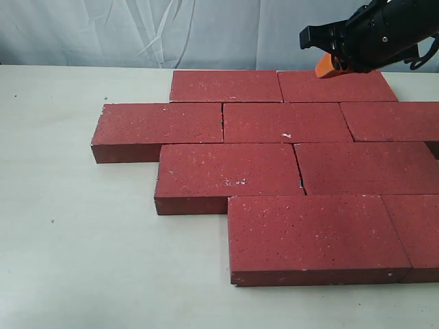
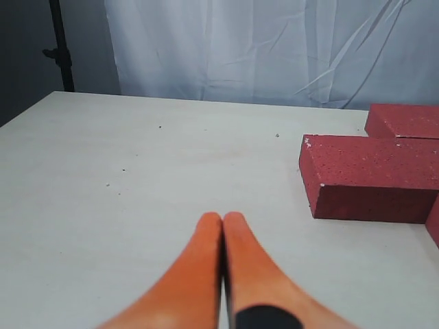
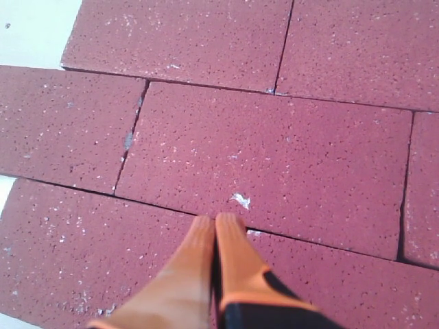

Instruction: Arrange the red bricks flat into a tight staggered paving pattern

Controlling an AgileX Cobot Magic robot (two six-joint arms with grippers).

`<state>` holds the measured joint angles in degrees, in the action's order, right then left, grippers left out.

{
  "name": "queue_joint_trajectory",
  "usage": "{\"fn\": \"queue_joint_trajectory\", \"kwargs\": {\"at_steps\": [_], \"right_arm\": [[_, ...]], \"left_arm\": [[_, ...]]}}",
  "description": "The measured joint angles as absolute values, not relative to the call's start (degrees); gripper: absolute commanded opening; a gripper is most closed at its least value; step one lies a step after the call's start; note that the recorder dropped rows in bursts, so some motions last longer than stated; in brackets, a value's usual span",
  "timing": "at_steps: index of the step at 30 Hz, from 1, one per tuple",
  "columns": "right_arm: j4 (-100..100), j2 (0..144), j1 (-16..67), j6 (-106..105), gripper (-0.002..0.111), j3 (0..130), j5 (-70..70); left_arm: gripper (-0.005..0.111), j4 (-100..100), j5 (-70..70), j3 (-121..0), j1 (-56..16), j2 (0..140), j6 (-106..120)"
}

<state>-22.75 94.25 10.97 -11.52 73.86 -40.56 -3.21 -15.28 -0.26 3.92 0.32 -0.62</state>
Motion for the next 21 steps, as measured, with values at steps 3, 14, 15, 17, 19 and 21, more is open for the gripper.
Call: {"fn": "queue_joint_trajectory", "kwargs": {"at_steps": [3, 14, 15, 17, 19, 21], "right_arm": [[-22.8, 94.2, 11.0, -11.5, -0.001, 73.9, -40.6], [-22.8, 94.2, 11.0, -11.5, -0.001, 73.9, -38.3], [-22.8, 94.2, 11.0, -11.5, -0.001, 73.9, -36.9], [-22.8, 94.2, 11.0, -11.5, -0.001, 73.9, -34.2], [-22.8, 94.2, 11.0, -11.5, -0.001, 73.9, -32.1], [-22.8, 94.2, 11.0, -11.5, -0.001, 73.9, -30.7]], "left_arm": [[0.0, -3.2, -15.1, -0.3, 3.9, 0.3, -0.6], [0.0, -3.2, -15.1, -0.3, 3.9, 0.3, -0.6], [0.0, -3.2, -15.1, -0.3, 3.9, 0.3, -0.6], [0.0, -3.2, -15.1, -0.3, 3.9, 0.3, -0.6], [0.0, -3.2, -15.1, -0.3, 3.9, 0.3, -0.6], [0.0, -3.2, -15.1, -0.3, 3.9, 0.3, -0.6]]}}
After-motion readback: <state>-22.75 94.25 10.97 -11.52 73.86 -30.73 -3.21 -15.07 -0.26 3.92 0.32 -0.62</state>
